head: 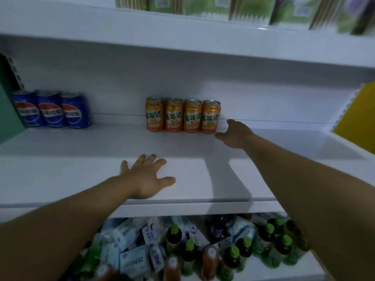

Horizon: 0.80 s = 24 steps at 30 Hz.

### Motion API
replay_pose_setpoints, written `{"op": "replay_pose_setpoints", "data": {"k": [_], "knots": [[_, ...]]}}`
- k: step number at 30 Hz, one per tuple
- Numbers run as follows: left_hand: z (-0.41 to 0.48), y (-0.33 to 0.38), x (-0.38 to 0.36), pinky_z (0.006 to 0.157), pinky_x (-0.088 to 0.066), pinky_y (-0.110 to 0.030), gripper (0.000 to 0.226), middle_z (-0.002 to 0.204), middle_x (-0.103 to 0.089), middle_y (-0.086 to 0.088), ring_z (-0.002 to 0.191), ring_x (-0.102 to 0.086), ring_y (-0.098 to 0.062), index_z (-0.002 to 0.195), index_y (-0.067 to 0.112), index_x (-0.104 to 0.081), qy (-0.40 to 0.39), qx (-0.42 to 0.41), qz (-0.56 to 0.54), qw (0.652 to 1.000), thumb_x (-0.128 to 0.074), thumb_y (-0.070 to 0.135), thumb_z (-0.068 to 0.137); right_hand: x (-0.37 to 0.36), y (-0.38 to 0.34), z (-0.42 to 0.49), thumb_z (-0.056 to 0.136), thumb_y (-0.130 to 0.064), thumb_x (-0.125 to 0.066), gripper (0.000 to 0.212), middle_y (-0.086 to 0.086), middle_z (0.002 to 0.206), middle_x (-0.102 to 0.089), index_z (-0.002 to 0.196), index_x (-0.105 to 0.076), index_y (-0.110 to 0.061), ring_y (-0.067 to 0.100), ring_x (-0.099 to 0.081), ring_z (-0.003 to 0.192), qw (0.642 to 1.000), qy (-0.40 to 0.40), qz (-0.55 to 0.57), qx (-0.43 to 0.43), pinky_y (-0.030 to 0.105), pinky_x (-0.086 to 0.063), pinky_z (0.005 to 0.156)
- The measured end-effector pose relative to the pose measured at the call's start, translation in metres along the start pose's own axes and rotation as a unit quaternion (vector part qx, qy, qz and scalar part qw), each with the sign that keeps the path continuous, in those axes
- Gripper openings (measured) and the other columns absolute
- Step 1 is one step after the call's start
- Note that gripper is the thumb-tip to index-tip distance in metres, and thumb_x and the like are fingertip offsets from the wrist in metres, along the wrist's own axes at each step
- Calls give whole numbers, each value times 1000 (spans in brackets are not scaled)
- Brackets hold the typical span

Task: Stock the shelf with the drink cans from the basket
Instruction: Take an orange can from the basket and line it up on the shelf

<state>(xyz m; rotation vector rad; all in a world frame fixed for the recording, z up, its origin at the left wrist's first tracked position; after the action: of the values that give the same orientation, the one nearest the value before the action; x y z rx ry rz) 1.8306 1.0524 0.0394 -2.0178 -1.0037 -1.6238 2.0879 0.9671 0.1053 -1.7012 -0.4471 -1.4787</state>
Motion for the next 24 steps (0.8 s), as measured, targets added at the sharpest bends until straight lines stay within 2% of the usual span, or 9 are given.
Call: {"op": "replay_pose_setpoints", "data": {"k": [1, 3, 6, 12, 16, 19, 24], "knots": [[0, 2, 5, 117, 2, -53, 82, 160, 7, 7, 147, 7, -19, 151, 36, -2, -17, 2, 2, 1000, -30, 76, 85, 8, 8, -18, 94, -49, -52, 72, 12, 152, -35, 149, -28, -9, 29, -37, 136, 999, -11, -32, -16, 35, -34, 105], [0, 18, 17, 119, -12, -44, 88, 161, -3, -1, 147, -8, -23, 153, 24, -6, -32, -16, -6, 999, -44, 68, 86, 23, 24, -53, 95, -49, -50, 76, 13, 156, -29, 151, -21, -7, 30, -31, 140, 997, -23, -63, -28, 35, -31, 109], [-12, 78, 28, 113, -30, -36, 82, 157, -21, -5, 139, -32, -23, 151, 16, -19, -17, -114, -41, 993, -56, 52, 88, 46, 57, -106, 95, -50, -51, 79, 11, 157, -28, 154, -17, -10, 31, -32, 140, 995, -24, -69, -66, 36, -32, 109], [-97, 240, 6, 110, -32, -36, 70, 154, -30, -4, 136, -35, -25, 148, 19, -28, -6, -341, 23, 940, -54, 49, 91, 92, 123, -241, 96, -50, -50, 76, 6, 158, -26, 154, -17, -14, 29, -35, 138, 980, 18, -93, -175, 36, -36, 104], [-154, 325, -40, 103, -41, -39, 62, 144, -43, -6, 125, -47, -25, 141, 20, -40, -23, -460, 74, 884, -58, 48, 88, 105, 164, -355, 96, -48, -51, 67, 9, 148, -42, 150, -28, -15, 30, -46, 128, 954, 58, -113, -272, 36, -43, 96], [-197, 366, -81, 107, -37, -39, 67, 150, -37, -4, 132, -41, -24, 145, 21, -34, -53, -517, 95, 849, -57, 48, 88, 101, 192, -435, 94, -47, -54, 63, 8, 139, -51, 146, -35, -18, 28, -53, 119, 932, 63, -99, -343, 34, -45, 84], [-242, 404, -152, 97, -44, -36, 59, 139, -48, -1, 120, -49, -21, 137, 25, -44, -111, -588, 132, 790, -59, 49, 86, 79, 236, -537, 91, -48, -59, 65, 6, 142, -49, 146, -37, -22, 27, -47, 127, 888, 71, -52, -451, 38, -41, 98]]}}
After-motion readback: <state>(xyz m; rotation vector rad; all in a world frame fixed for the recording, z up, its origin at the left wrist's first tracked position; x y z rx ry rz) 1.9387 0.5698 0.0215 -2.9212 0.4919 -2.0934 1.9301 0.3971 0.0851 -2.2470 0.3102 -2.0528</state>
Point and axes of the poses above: each hand's wrist, its own z-axis towards the middle knuckle, its own x-axis out of the back of the hand, y = z × x, the point moved 3 cm from there along z, towards the middle knuckle
